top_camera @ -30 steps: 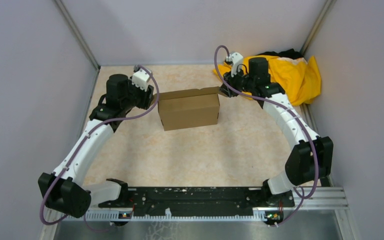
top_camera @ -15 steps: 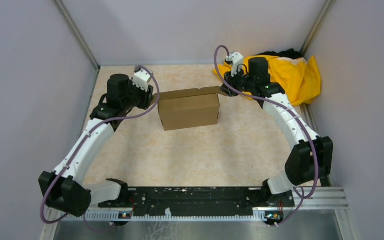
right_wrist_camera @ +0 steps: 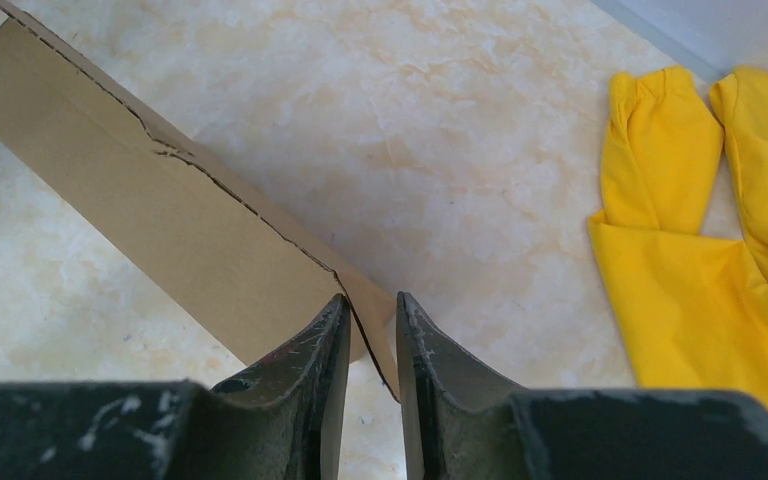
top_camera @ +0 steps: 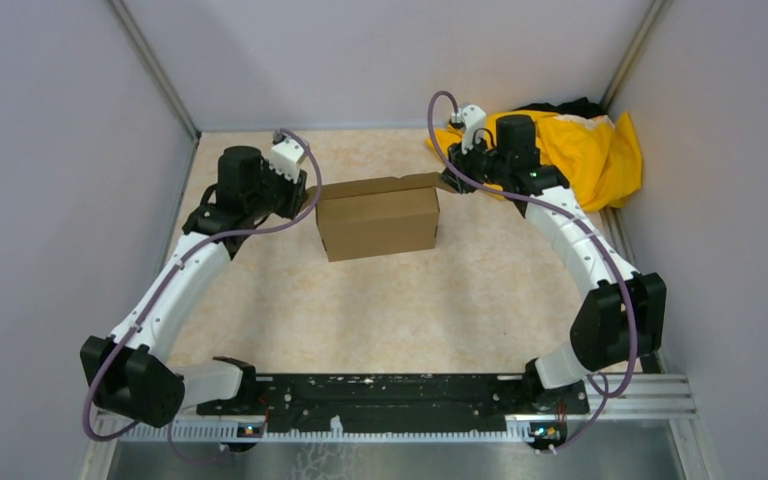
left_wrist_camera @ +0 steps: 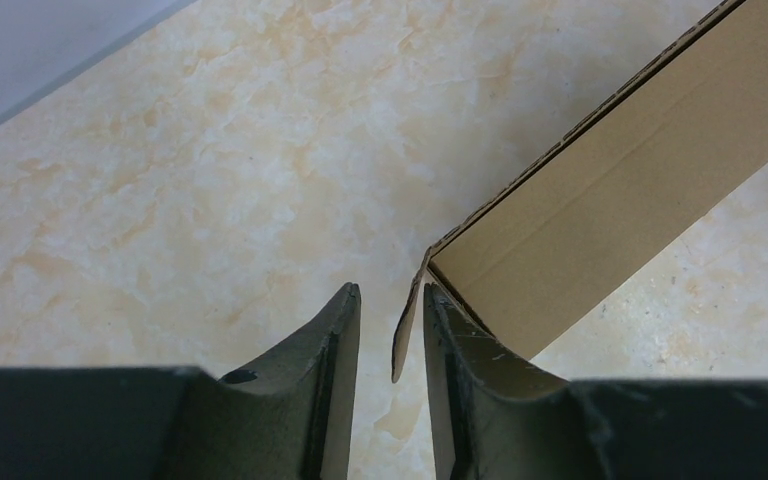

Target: Fold the paper box

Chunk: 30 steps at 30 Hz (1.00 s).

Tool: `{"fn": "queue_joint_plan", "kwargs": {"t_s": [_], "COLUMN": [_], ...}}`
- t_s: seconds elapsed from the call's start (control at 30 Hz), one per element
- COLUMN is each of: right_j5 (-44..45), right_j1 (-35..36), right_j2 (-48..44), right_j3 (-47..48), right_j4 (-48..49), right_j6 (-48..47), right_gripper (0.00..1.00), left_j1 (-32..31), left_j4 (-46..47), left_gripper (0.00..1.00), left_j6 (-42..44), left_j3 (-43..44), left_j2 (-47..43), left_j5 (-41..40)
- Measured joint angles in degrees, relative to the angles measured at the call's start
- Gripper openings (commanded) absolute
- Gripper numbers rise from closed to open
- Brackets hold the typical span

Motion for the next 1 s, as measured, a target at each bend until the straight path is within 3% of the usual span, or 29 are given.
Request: {"fn": "queue_joint_plan", "kwargs": {"t_s": [0.13, 1.0], "right_j5": [0.0, 8.6], "right_j1": [0.2, 5.0], "right_j2": [0.0, -0.5], "right_j3": [0.0, 0.5], "right_j4": [0.0, -3.9], "right_j6": [0.1, 3.0], "right_gripper": [0.22, 0.02], "left_j1": [0.0, -2.1], "left_j4": [-0.7, -6.0], "left_gripper": [0.14, 0.15], "left_j6": [-0.5, -7.3], "left_j3": [0.8, 7.6], "left_j2": [0.8, 5.5], "left_j5": [0.2, -0.3]}}
